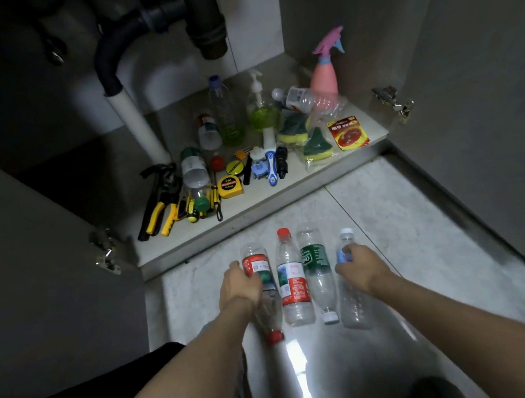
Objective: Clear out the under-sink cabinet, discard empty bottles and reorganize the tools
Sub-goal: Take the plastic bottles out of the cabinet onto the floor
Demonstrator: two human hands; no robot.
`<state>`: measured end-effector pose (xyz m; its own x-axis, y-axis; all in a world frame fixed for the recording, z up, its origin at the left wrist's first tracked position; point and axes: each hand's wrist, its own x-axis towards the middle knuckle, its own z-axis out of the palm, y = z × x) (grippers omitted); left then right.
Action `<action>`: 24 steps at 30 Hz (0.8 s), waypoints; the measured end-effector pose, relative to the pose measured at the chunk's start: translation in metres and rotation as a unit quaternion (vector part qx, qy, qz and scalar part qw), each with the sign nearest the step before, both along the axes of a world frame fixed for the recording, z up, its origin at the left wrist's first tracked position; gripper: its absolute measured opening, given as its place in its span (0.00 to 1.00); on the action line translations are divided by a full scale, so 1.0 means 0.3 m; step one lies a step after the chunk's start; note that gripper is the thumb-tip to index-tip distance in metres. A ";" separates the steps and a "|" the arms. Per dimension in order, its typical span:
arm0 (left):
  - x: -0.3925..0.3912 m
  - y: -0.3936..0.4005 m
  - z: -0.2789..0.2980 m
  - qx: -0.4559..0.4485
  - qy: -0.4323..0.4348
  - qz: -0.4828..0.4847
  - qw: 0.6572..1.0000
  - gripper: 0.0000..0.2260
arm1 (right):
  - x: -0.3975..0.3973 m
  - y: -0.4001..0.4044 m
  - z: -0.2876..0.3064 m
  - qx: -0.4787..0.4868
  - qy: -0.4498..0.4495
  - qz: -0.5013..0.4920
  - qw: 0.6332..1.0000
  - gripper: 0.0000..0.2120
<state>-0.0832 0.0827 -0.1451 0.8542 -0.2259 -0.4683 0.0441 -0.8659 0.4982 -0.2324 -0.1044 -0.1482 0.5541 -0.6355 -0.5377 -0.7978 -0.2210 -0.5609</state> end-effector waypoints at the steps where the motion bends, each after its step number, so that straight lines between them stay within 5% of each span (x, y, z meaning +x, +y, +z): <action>1: 0.043 -0.007 0.033 -0.002 -0.011 0.003 1.000 0.24 | 0.042 -0.014 0.030 -0.001 -0.012 0.003 1.000 0.22; 12: 0.625 -0.151 0.301 0.043 -0.194 -0.010 0.980 0.19 | 0.548 -0.202 0.293 -0.150 -0.084 0.119 0.978 0.25; 18: 0.724 -0.197 0.188 0.040 -0.141 0.018 0.989 0.39 | 0.723 -0.373 0.313 -0.264 -0.085 0.114 0.954 0.13; 24: 0.762 -0.236 0.143 -0.009 -0.164 0.059 0.985 0.32 | 0.804 -0.584 0.301 -0.391 -0.041 0.038 0.919 0.26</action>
<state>0.1453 0.0119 -0.1022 0.9795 -0.1219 -0.1603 -0.0216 -0.8551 0.5180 0.0088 -0.2795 -0.0577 0.6314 -0.7674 0.1114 -0.7257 -0.6353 -0.2639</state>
